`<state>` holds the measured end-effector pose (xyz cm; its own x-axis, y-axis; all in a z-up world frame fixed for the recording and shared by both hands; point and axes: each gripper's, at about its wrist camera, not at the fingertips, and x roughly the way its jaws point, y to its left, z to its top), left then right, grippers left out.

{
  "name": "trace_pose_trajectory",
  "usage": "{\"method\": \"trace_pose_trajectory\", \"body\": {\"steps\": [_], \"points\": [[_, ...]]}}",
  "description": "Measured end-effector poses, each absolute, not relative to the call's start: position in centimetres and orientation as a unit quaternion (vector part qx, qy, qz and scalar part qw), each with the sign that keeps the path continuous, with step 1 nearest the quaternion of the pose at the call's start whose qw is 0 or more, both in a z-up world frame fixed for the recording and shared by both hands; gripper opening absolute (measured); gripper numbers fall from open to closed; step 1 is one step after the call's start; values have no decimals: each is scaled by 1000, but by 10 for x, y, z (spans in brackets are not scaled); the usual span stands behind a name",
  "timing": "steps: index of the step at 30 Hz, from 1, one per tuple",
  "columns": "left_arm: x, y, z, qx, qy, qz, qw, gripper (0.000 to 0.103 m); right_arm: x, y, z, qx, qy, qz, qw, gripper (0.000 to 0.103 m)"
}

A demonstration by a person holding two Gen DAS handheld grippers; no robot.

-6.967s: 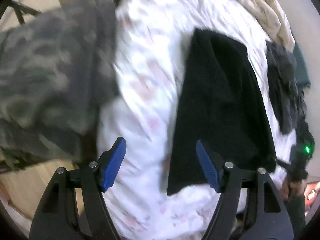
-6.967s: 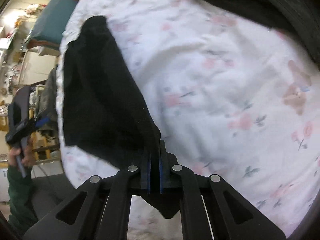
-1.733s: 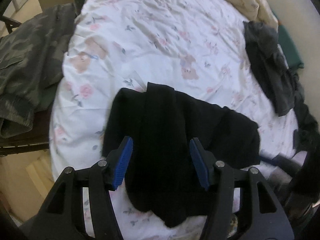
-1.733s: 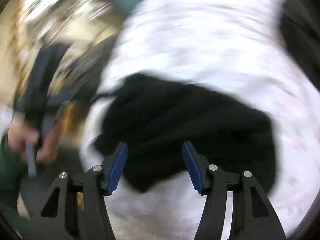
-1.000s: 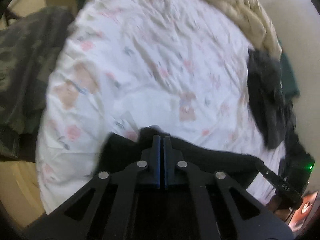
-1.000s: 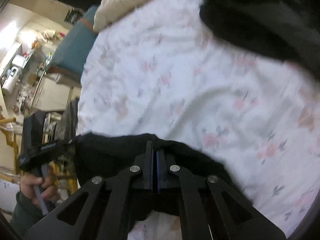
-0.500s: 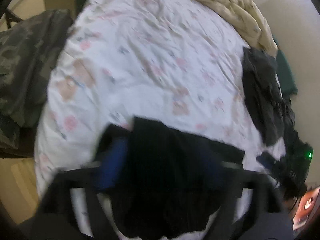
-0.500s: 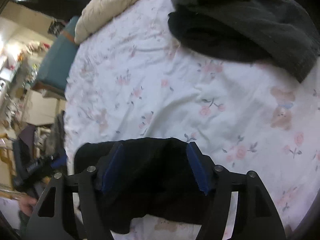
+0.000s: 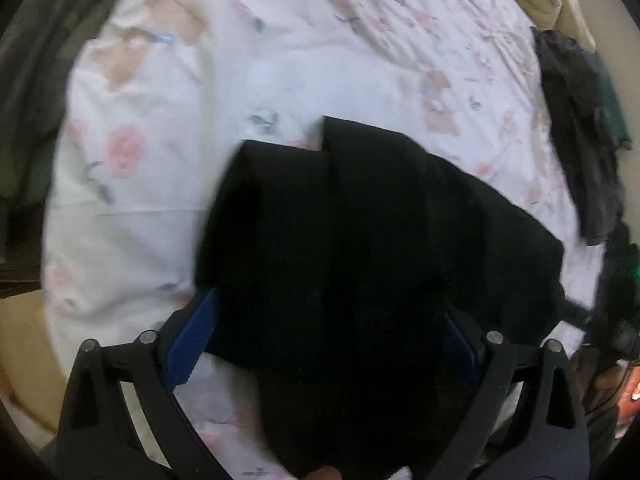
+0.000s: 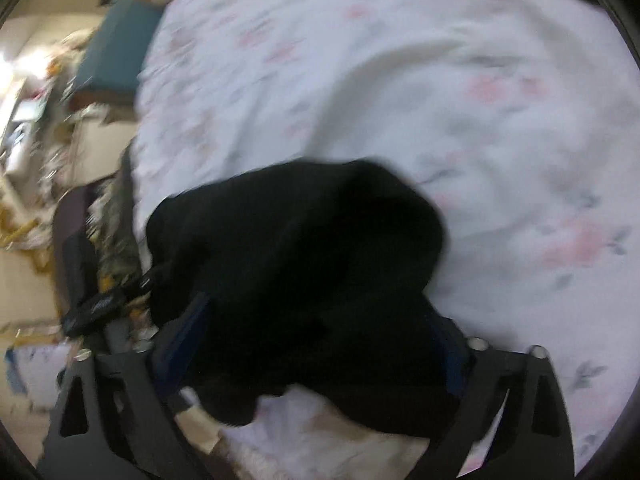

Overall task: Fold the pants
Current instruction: 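Lift the folded pants with both grippers and carry them to the chair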

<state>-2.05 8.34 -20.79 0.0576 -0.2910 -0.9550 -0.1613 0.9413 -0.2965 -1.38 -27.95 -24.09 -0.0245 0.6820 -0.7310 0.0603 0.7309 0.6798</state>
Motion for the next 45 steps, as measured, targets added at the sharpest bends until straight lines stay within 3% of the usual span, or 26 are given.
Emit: {"method": "trace_pose_trajectory", "body": {"steps": [1, 3, 4, 5, 6, 7, 8, 13, 20, 26, 30, 35, 43, 45], "points": [[-19, 78, -208, -164, 684, -60, 708, 95, -14, -273, -240, 268, 673, 252, 642, 82], [-18, 64, -206, -116, 676, -64, 725, 69, -16, -260, -244, 237, 676, 249, 651, 66], [-18, 58, -205, -88, 674, -55, 731, 52, -18, -255, -246, 214, 680, 239, 659, 50], [-18, 57, -206, -78, 674, -50, 733, 39, -19, -252, -246, 200, 680, 232, 666, 23], [-19, 57, -206, -82, 669, -47, 738, 17, -20, -250, -246, 190, 679, 229, 671, 9], [-19, 56, -205, -92, 667, -57, 737, 9, -19, -249, -245, 193, 678, 234, 669, 8], [-18, 56, -204, -93, 666, -62, 738, 6, -19, -248, -240, 191, 673, 238, 673, 6], [-19, 58, -172, -130, 638, -83, 754, 5, -23, -247, -195, 208, 619, 277, 705, 5], [-23, 105, -71, -188, 544, -100, 812, 5, -29, -232, -87, 211, 525, 328, 756, 5], [-21, 202, 29, -190, 479, -68, 854, 5, -1, -144, 4, 167, 474, 390, 771, 5], [-15, 292, 76, -156, 457, -16, 875, 5, 30, -49, 31, 154, 463, 432, 759, 5], [-7, 380, 71, -130, 475, 49, 869, 5, 60, 68, 13, 149, 498, 462, 719, 5], [14, 466, -41, -166, 558, 106, 806, 6, 105, 184, -100, 141, 610, 423, 655, 6], [18, 475, -65, -171, 573, 115, 793, 6, 115, 197, -132, 139, 634, 405, 644, 13]]}}
